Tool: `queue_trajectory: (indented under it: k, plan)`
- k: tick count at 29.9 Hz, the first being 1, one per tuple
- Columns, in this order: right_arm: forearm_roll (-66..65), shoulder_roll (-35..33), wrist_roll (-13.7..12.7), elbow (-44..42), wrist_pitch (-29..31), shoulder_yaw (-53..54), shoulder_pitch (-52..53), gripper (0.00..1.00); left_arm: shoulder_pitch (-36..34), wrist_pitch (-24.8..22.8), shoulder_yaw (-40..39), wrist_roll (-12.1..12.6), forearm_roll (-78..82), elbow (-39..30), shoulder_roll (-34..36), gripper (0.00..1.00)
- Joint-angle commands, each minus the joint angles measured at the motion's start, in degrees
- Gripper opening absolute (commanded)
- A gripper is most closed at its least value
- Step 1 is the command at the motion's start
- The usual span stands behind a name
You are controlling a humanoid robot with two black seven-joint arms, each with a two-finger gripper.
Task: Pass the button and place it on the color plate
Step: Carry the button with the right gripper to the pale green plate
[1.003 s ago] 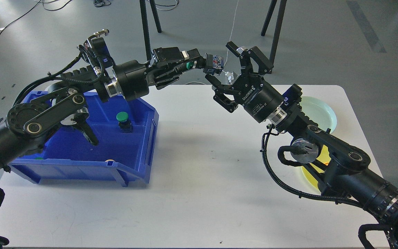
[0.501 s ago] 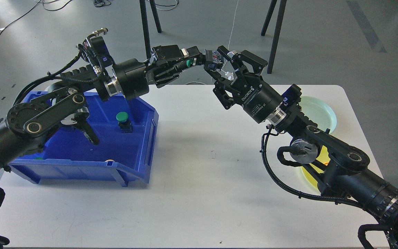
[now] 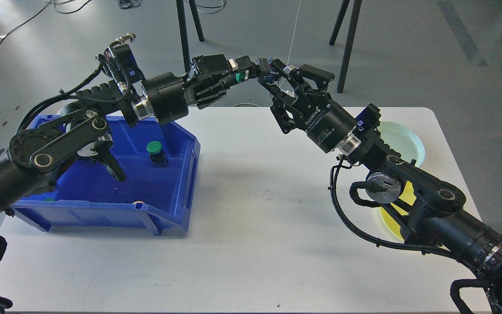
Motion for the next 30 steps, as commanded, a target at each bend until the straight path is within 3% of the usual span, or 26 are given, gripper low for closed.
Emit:
queue_trajectory:
  k: [1, 5, 10, 20, 26, 30]
  plan:
    - [0.0, -0.3, 0.1, 0.1, 0.0, 0.0, 0.0, 0.17, 0.0, 0.0, 0.0, 0.0, -1.6, 0.0, 0.1, 0.85]
    - [0.0, -0.6, 0.2, 0.1, 0.0, 0.0, -0.5, 0.16, 0.0, 0.0, 0.0, 0.0, -3.7, 0.9, 0.0, 0.93]
    - [0.0, -1.1, 0.1, 0.3, 0.0, 0.5, -1.2, 0.16, 0.0, 0.0, 0.0, 0.0, -3.7, 1.1, -0.4, 0.94]
    - [0.4, -12.8, 0.0, 0.1, -0.5, 10.3, -9.3, 0.14, 0.0, 0.0, 0.0, 0.0, -3.7, 1.1, -0.5, 0.95]
    - [0.0, -16.4, -2.1, -2.7, -12.4, 8.7, -12.0, 0.14, 0.0, 0.0, 0.0, 0.0, -3.7, 1.1, -0.5, 0.95]
    - [0.0, -15.7, -7.8, -9.8, -23.7, 2.5, -10.1, 0.13, 0.0, 0.0, 0.0, 0.0, -3.7, 1.1, -0.5, 0.95]
